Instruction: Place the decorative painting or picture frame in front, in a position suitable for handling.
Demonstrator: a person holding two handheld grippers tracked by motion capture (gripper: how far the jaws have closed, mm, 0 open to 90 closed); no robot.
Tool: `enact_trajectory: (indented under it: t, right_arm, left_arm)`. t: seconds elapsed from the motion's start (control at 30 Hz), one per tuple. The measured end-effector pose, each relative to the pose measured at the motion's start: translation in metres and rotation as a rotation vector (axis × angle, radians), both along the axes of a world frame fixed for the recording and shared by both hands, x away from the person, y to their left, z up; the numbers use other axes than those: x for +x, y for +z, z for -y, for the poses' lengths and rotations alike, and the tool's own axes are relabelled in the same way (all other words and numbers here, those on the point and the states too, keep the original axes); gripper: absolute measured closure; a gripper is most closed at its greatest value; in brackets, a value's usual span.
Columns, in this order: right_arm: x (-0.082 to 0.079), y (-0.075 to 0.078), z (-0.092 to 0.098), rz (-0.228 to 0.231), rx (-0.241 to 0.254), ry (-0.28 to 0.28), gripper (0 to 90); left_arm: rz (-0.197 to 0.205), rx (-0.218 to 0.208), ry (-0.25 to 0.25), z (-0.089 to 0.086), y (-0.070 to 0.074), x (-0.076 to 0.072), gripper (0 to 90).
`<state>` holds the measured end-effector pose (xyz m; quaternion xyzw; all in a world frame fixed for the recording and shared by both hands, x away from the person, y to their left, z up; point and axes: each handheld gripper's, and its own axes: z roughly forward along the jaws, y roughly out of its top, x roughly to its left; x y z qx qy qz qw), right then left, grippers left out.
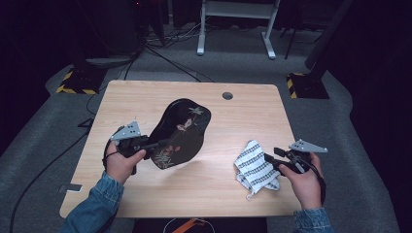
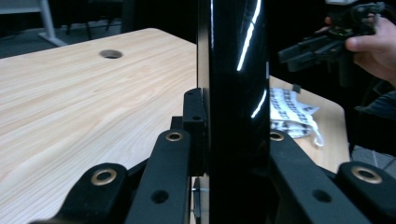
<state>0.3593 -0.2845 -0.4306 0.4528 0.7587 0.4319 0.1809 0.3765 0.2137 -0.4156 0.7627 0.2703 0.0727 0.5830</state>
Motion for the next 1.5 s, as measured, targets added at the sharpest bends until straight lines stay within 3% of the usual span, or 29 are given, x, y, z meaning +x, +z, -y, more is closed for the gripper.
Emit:
enact_trajectory:
  t: [0.3,0.5,0.83,1.37,1.5]
  right_arm:
    - [0.001,-0.001,-0.003,-0.007,-0.007,0.016,47.4]
    - [0.001,-0.001,-0.004,-0.006,-0.002,0.017,47.3]
    - [0.006,-0.001,-0.011,-0.006,-0.001,0.038,46.8]
    - [0.008,0.003,-0.013,0.006,-0.002,0.046,46.4]
    - [0.008,0.003,-0.013,0.001,-0.003,0.043,46.2]
  left_arm:
    - [0.015,0.015,-0.029,0.022,-0.011,-0.003,80.7]
    - [0.018,-0.014,-0.042,0.021,-0.018,-0.004,80.6]
    - [-0.021,-0.052,-0.061,0.015,-0.036,-0.006,80.4]
    - [-0.015,0.023,-0.080,0.012,-0.038,-0.017,78.8]
    - [-0.034,0.025,-0.081,0.013,-0.041,-0.016,69.4]
